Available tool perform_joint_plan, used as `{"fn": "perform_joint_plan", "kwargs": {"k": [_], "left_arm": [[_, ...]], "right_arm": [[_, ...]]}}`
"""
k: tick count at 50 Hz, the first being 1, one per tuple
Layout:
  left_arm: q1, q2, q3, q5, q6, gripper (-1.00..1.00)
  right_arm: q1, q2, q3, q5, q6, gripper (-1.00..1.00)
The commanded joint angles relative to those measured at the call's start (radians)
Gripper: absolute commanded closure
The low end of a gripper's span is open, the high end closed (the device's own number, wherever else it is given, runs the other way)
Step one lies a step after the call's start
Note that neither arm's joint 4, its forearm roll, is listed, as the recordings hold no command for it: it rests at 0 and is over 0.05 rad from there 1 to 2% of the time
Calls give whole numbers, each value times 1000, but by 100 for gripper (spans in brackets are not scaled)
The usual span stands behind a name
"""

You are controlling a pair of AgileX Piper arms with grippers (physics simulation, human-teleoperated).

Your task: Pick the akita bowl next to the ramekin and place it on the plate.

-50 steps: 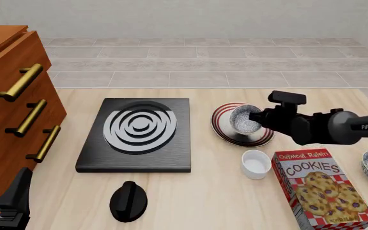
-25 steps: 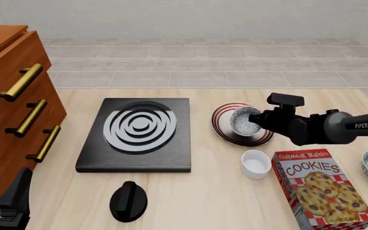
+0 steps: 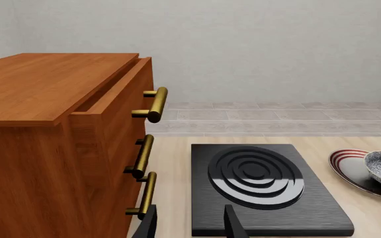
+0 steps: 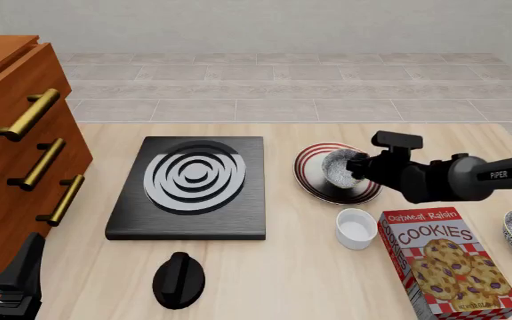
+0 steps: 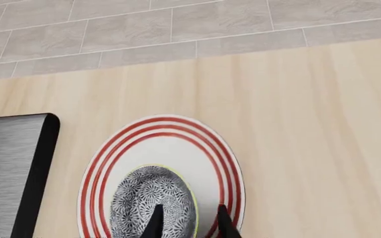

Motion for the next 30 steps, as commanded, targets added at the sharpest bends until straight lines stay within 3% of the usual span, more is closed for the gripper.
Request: {"fn": "perform_joint_plan", "kwargs": {"k": [1,30], "left_arm": [[0,0,0,0,0,-100],[0,0,0,0,0,-100]], "right_arm": [[7,7,5,-4,9,-100],[-3,-78,0,49,10,-100]]}}
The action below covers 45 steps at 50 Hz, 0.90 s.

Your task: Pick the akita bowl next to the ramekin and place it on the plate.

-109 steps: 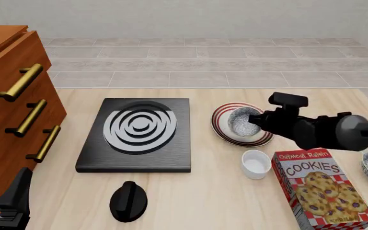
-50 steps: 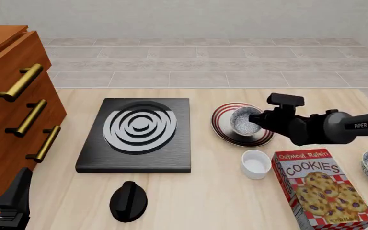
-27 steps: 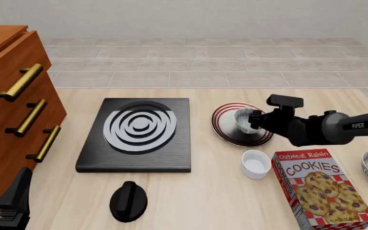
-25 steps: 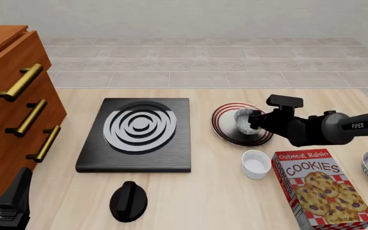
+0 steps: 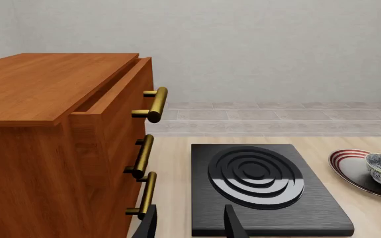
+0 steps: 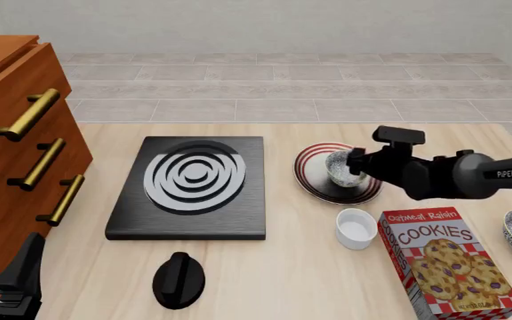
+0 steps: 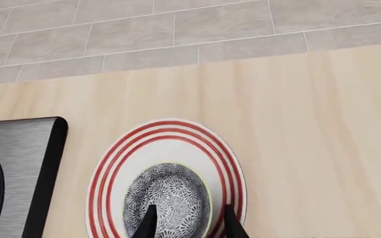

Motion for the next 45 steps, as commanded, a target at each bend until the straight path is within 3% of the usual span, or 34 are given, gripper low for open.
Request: {"fn": "perform_joint_plan", "kwargs": {"k": [1,45], "left_arm": [[0,0,0,0,0,-100],[0,0,0,0,0,-100]], "right_arm": [[-9,-52,8,23,2,-100],[-30,-385,145,129,-1,-100]]}}
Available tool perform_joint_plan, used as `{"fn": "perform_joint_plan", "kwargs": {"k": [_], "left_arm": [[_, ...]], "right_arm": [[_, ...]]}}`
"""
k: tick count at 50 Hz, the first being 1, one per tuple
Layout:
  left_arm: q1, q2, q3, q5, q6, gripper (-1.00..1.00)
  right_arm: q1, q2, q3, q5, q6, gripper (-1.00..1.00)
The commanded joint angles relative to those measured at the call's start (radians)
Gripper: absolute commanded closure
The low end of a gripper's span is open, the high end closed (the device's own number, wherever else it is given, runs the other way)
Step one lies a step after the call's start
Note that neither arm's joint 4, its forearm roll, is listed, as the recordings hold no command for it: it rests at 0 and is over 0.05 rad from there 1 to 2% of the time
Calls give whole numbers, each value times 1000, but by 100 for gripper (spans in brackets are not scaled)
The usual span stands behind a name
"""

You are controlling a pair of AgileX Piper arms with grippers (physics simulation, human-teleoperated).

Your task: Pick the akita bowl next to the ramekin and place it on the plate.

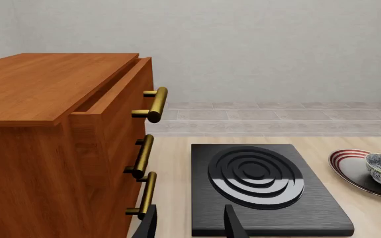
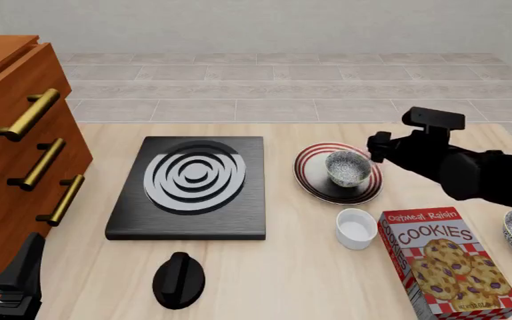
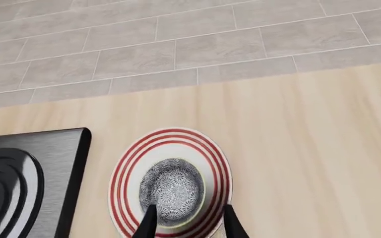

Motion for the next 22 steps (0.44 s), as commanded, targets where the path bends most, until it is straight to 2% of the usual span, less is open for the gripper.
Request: {"fn": "perform_joint_plan", "kwargs": {"k": [1,22], "left_arm": [[0,0,0,0,0,-100],[0,0,0,0,0,-100]], "right_arm": [[-8,-96,31,43,-5,-100],[-26,-279,79,137,-11,-100]]}}
